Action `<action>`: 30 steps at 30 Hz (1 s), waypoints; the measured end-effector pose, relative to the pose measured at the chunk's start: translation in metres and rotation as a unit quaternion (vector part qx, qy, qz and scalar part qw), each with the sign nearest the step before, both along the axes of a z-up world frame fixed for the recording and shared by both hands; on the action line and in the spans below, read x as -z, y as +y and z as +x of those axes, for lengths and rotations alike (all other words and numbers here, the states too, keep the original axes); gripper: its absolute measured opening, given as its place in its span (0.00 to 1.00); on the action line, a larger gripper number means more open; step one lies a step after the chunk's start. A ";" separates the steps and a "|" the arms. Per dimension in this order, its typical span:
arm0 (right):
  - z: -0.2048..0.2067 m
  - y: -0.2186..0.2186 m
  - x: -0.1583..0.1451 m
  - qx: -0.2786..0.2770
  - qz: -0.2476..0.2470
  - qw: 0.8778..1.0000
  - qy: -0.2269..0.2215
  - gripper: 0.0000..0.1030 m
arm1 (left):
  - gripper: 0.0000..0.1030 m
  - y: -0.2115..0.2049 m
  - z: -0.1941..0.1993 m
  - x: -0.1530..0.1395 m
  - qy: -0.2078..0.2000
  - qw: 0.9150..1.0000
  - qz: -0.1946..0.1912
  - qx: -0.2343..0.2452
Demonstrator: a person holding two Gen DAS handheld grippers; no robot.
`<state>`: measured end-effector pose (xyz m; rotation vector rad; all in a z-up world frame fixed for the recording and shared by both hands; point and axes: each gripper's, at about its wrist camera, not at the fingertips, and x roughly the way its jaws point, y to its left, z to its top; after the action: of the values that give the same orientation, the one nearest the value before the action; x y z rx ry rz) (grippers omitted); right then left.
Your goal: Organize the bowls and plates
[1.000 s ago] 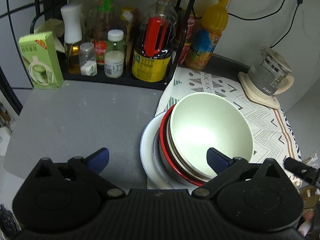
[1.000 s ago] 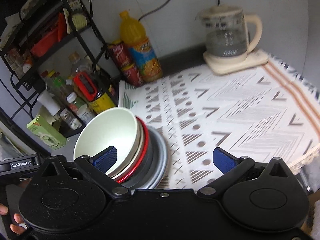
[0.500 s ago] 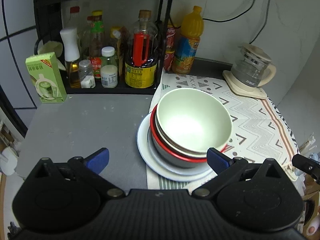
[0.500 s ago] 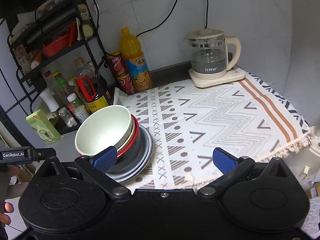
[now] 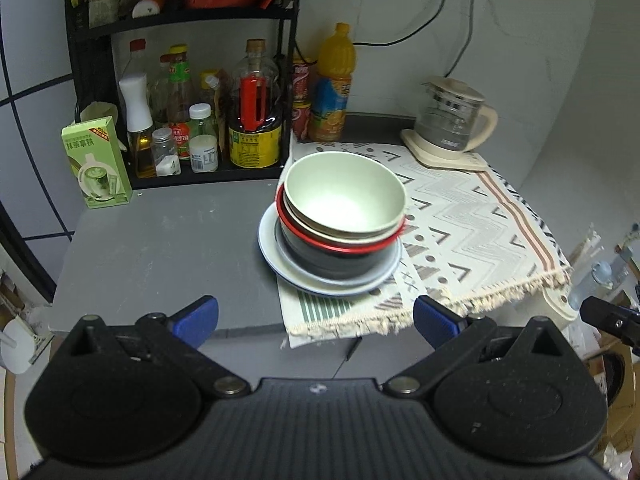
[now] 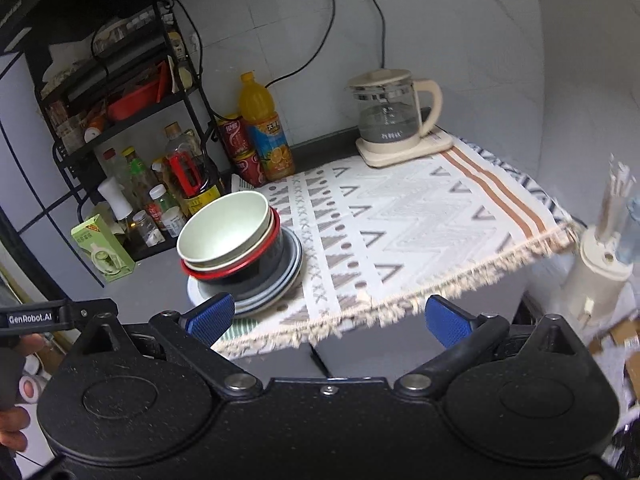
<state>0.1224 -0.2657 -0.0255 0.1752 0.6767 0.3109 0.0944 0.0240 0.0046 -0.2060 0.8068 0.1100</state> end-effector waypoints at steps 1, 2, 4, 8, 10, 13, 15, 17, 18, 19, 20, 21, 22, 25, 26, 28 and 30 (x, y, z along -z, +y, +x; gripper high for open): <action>-0.007 -0.001 -0.002 0.003 -0.002 1.000 0.000 0.99 | 1.00 -0.002 -0.006 -0.002 -0.002 1.000 0.001 0.005; -0.013 -0.002 -0.004 0.005 -0.004 1.000 -0.002 0.99 | 1.00 -0.003 -0.012 -0.004 -0.004 1.000 0.002 0.009; -0.025 -0.003 -0.007 0.006 -0.005 1.000 -0.002 0.99 | 1.00 -0.005 -0.024 -0.008 -0.010 1.000 0.005 0.016; -0.047 -0.004 -0.015 0.008 -0.009 1.000 -0.015 0.99 | 1.00 -0.007 -0.045 -0.015 -0.020 0.999 0.011 0.023; -0.057 -0.004 -0.020 0.010 -0.012 1.000 -0.023 0.99 | 0.99 -0.007 -0.055 -0.017 -0.023 0.999 0.011 0.025; -0.072 -0.003 -0.028 0.010 -0.020 0.999 -0.036 0.99 | 0.99 -0.005 -0.070 -0.021 -0.029 0.999 0.008 0.023; -0.081 0.000 -0.034 0.013 -0.031 0.998 -0.046 0.99 | 0.99 -0.004 -0.079 -0.024 -0.034 0.999 0.008 0.022; -0.088 0.001 -0.038 0.014 -0.031 0.998 -0.051 0.99 | 1.00 -0.003 -0.088 -0.028 -0.040 0.999 0.013 0.020; -0.092 0.001 -0.039 0.013 -0.029 0.998 -0.053 0.99 | 0.99 -0.002 -0.092 -0.029 -0.042 0.999 0.014 0.020; -0.095 0.001 -0.041 0.012 -0.028 0.998 -0.055 0.99 | 0.99 -0.001 -0.095 -0.031 -0.043 0.999 0.014 0.020; -0.098 0.002 -0.042 0.012 -0.028 0.998 -0.056 0.99 | 1.00 -0.001 -0.099 -0.033 -0.045 0.999 0.013 0.021; -0.101 0.003 -0.043 0.011 -0.027 0.998 -0.057 0.99 | 0.99 0.000 -0.104 -0.034 -0.047 0.999 0.013 0.021; -0.104 0.004 -0.044 0.009 -0.028 0.998 -0.060 0.99 | 0.99 0.001 -0.108 -0.036 -0.050 0.998 0.013 0.019; -0.112 0.007 -0.045 0.001 -0.032 0.997 -0.063 0.99 | 1.00 0.004 -0.119 -0.040 -0.061 0.998 0.010 0.013; -0.114 0.008 -0.046 -0.001 -0.030 0.998 -0.063 0.99 | 0.99 0.005 -0.122 -0.042 -0.062 0.998 0.011 0.012; -0.118 0.008 -0.045 -0.004 -0.026 0.998 -0.061 0.99 | 0.99 0.006 -0.128 -0.044 -0.065 0.998 0.013 0.010; -0.122 0.009 -0.045 -0.005 -0.025 0.998 -0.060 0.99 | 0.99 0.008 -0.133 -0.045 -0.066 0.998 0.013 0.008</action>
<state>0.0001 -0.2570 0.0196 0.1038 0.5655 0.3107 -0.0382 0.0322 0.0492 -0.1812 0.6755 0.0905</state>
